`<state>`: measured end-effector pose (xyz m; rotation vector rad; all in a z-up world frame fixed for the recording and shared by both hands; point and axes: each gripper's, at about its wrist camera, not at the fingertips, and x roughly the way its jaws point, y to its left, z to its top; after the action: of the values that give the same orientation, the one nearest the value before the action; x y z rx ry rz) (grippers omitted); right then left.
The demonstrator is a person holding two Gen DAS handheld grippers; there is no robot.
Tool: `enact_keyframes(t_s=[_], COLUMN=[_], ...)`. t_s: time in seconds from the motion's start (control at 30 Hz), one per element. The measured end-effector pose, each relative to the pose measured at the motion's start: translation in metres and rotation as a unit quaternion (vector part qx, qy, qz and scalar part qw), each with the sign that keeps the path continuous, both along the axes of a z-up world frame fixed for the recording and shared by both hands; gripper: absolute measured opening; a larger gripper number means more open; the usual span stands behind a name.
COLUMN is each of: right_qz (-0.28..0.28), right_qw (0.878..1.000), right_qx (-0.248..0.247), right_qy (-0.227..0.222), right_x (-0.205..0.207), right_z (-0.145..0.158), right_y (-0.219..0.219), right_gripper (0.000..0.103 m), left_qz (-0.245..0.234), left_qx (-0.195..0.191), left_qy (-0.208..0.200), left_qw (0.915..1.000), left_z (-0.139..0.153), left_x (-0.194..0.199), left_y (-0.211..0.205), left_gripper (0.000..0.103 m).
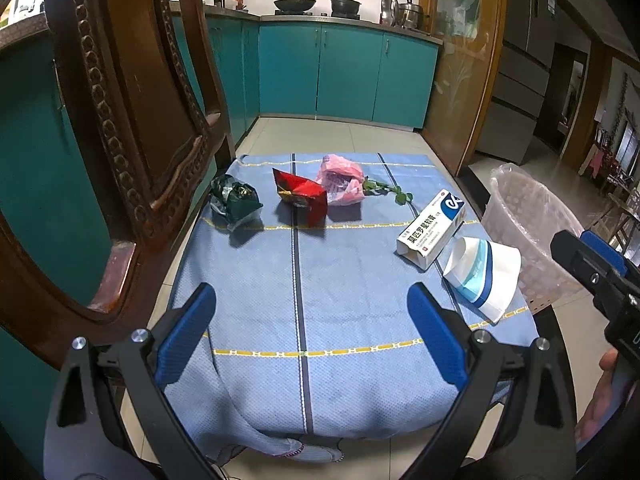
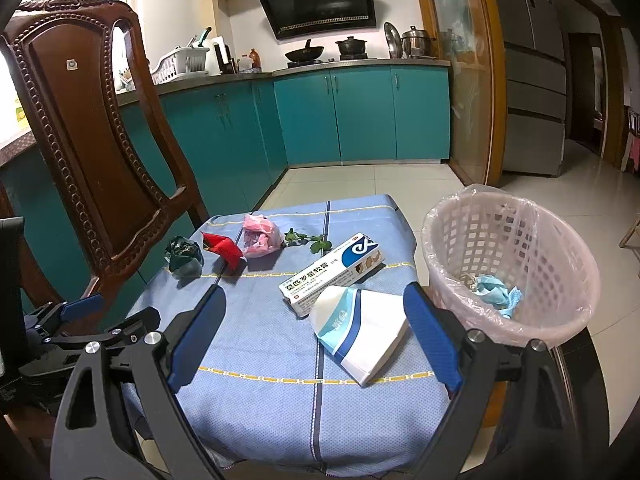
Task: Collect trash
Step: 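Grasp the red paper with the left tool while the right tool grasps the green leafy sprig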
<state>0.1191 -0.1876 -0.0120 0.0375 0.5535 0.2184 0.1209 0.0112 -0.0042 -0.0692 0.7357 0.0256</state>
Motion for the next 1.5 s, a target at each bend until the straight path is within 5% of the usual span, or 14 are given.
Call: enact_keyframes(t_s=[0.7,0.9,1.1,1.17,1.27,1.33,1.5], right_qz=[0.0,-0.003,-0.004,-0.008,-0.009,-0.007,0.012], right_qw=[1.0,1.0,1.0,1.0,1.0,1.0,0.999], right_qx=[0.002,0.013,0.014,0.019,0.021,0.017,-0.012], right_qy=[0.0,-0.001,0.003,0.009,0.013,0.011,0.034], right_x=[0.0,0.002,0.005,0.008,0.011,0.013,0.03], right_z=[0.0,0.002,0.002,0.001,0.001,0.003,0.0], right_y=[-0.001,-0.001,-0.003,-0.008,-0.01,-0.01,-0.009], right_gripper=[0.088,0.088,0.088,0.088,0.088,0.088,0.088], left_qz=[-0.004,0.01,0.04,0.047,0.051,0.043,0.027], left_qx=[-0.007,-0.018,-0.026,-0.025,-0.048,-0.046,-0.053], left_qy=[0.005,0.011,0.036,0.054,0.082,0.087,0.064], left_qw=[1.0,0.9997,0.9982,0.9971,0.9942,0.9942,0.9962], left_z=[-0.002,-0.004,-0.018,-0.028,-0.045,-0.051,-0.042], left_x=[0.002,0.038,0.109,0.132,0.163,0.171,0.147], left_y=[0.0,-0.003,-0.002,-0.002,0.001,-0.001,0.006], left_gripper=[0.096,0.092,0.072,0.052,0.039,0.01,0.003])
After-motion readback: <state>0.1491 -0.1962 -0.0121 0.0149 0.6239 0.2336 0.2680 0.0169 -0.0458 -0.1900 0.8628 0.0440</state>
